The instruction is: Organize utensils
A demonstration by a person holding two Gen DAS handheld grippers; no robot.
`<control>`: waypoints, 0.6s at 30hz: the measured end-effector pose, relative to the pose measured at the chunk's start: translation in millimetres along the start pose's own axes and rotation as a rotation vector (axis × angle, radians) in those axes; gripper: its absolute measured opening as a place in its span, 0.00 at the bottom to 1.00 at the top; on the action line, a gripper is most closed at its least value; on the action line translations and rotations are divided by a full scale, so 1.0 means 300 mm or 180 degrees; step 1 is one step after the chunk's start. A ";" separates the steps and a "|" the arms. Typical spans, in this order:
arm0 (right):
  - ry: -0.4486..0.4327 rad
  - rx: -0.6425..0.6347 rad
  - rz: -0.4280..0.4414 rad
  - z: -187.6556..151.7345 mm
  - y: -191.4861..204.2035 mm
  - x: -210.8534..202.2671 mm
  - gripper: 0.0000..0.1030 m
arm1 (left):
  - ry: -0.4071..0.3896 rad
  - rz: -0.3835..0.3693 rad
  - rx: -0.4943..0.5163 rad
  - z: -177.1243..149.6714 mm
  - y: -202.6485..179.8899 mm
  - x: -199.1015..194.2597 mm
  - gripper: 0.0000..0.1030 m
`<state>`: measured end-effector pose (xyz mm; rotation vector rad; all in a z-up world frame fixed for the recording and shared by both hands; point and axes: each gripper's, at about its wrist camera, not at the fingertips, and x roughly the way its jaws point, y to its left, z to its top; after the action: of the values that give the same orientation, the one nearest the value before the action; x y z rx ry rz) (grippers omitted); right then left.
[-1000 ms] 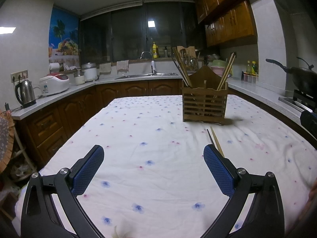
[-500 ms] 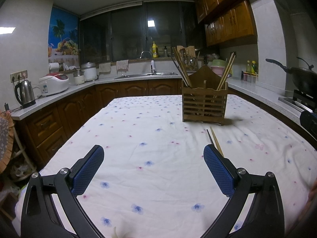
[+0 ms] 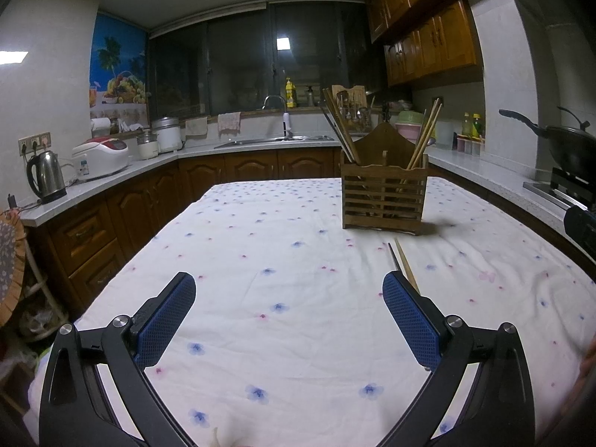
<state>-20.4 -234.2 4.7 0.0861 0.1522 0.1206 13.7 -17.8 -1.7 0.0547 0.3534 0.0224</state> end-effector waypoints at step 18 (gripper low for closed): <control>0.0016 0.0005 0.0000 0.004 0.016 -0.004 1.00 | 0.0011 -0.0003 -0.0007 0.000 0.004 0.005 1.00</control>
<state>-21.8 -229.7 6.6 0.0874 0.1573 0.1205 15.1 -16.6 -2.0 0.0523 0.3567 0.0220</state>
